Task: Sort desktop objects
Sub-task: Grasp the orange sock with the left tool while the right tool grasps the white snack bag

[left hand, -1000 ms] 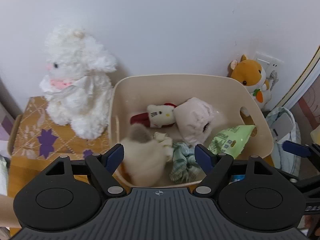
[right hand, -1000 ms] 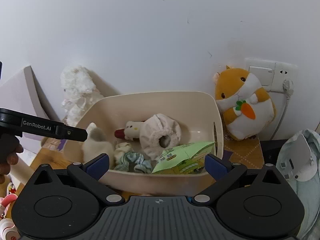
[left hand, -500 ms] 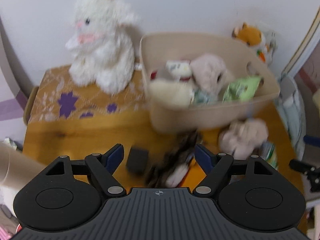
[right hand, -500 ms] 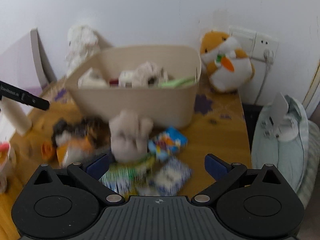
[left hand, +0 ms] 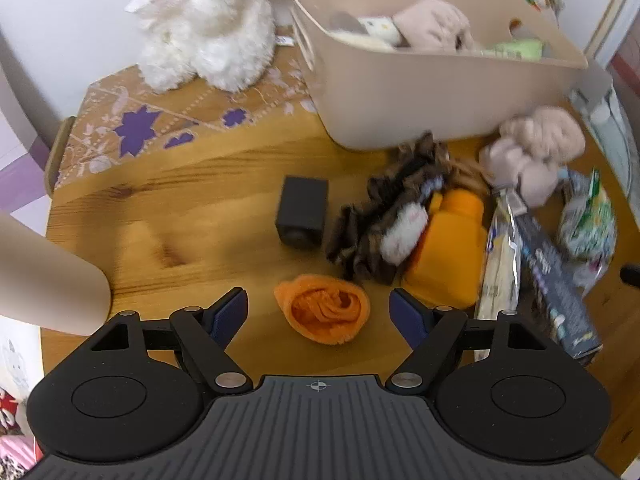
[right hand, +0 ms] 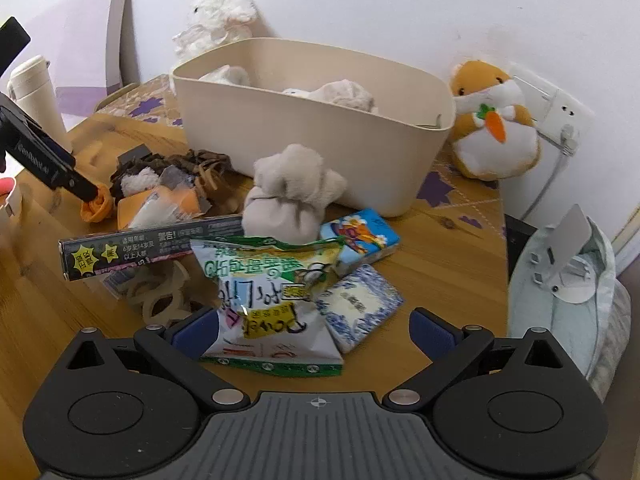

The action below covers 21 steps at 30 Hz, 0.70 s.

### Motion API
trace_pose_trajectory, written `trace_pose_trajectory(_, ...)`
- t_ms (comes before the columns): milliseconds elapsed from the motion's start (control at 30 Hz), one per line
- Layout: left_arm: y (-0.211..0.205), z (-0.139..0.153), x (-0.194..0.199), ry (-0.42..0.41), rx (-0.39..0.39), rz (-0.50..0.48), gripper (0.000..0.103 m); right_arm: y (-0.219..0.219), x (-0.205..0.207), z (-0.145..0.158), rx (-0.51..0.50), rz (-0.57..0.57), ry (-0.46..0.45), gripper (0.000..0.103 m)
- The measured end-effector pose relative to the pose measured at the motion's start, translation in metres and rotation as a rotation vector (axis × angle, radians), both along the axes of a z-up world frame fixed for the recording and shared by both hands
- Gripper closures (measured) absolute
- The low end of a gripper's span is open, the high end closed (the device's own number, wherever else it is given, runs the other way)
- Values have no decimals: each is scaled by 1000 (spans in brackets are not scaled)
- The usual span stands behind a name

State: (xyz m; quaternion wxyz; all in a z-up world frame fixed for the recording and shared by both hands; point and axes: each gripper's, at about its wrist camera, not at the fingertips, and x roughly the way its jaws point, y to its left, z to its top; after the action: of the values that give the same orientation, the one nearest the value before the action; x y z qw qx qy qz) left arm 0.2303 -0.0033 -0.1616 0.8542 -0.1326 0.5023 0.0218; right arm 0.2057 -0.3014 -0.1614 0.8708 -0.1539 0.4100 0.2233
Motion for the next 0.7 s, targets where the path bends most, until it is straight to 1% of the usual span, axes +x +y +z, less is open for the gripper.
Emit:
trace_pose_trajectory(67,-5,-6,1,16,18,-16,24,6,1,-3,2,10,-3,0)
trace_pose_trajectory(167,-11,-17,3,42,47,9,24,16,3,-10,-15,24,-13,0)
trace_pose_trajectory(267,-15,-26,4,59,40,48,24,26,5,-15,-32,33,-16,0)
trace_pose_trajectory(367,-18,-31,7,71,45,58,24,33,6,-17,-35,40,-29,0)
trace_pose_trajectory(500,-21,-33,10,54,52,55,26,37,10,-21,-41,52,-17,1)
trace_pose_trajectory(567,-21,-34,12,45,42,56,32,39,12,-24,-36,57,-7,9)
trace_pose_trajectory(600,-21,-34,13,40,33,58,34,39,14,-25,-34,51,3,15)
trace_pose_trajectory(633,-20,-34,14,37,22,60,39,38,15,-27,-27,43,17,23)
trace_pose_trajectory(667,-19,-34,14,35,10,59,43,37,15,-28,-17,39,27,27)
trace_pose_trajectory(700,-19,-34,14,36,1,57,45,36,15,-28,-9,32,33,31)
